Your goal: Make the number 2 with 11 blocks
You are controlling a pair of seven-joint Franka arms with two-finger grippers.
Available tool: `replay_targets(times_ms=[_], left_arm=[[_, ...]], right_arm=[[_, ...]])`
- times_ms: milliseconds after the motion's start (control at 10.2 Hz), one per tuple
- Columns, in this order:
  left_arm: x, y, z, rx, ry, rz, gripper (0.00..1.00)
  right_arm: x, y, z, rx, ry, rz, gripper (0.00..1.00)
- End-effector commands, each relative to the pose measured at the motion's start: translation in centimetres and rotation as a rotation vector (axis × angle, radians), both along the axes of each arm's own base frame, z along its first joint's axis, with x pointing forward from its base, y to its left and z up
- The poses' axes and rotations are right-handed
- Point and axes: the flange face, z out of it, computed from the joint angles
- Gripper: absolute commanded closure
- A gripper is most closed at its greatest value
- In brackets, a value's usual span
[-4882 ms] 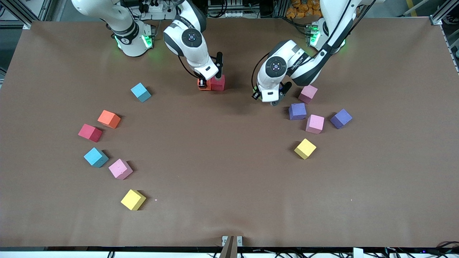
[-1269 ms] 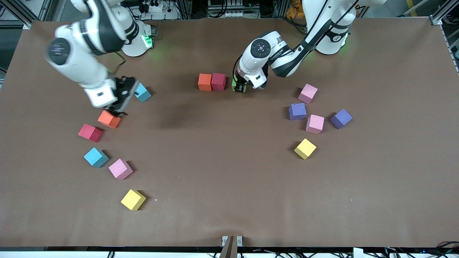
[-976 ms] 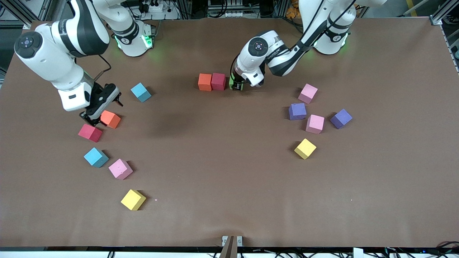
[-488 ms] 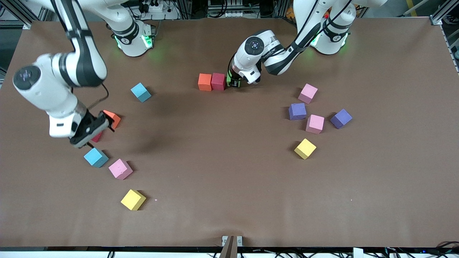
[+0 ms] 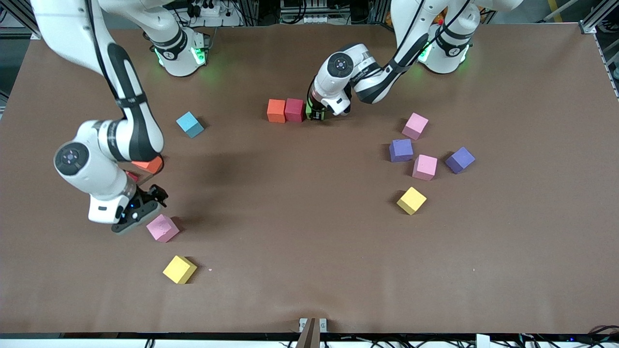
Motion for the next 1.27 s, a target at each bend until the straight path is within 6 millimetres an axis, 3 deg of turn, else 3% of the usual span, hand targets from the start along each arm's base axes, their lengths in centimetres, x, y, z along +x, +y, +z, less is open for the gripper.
replay_targets(times_ms=[0, 195, 586, 781, 976, 1074, 1172], left_arm=[[0.3, -1.1, 0.2, -0.014, -0.001, 0.039, 0.92], [0.7, -1.5, 0.6, -0.024, -0.006, 0.044, 0.92], [1.4, -2.1, -0.1, -0.026, -0.004, 0.050, 0.90], [1.2, -2.0, -1.0, -0.003, -0.016, 0.041, 0.82], [1.0, -2.0, -1.0, -0.002, -0.017, 0.037, 0.78], [1.0, -2.0, -1.0, -0.002, -0.017, 0.036, 0.58], [0.9, -2.1, -1.1, 0.001, -0.016, 0.036, 0.01]], right_arm=[[2.2, -0.8, -2.6, 0.029, 0.013, 0.001, 0.00], [2.7, -1.7, -6.2, 0.058, 0.043, 0.004, 0.00], [2.9, -1.0, -8.0, 0.067, 0.016, 0.043, 0.00], [2.9, -0.9, -8.7, 0.061, 0.012, 0.066, 0.00], [3.1, -1.3, -9.3, 0.057, 0.016, 0.101, 0.13], [3.3, -1.2, -9.4, 0.057, 0.014, 0.105, 0.28], [3.3, -0.8, -9.1, 0.057, 0.012, 0.111, 0.33]])
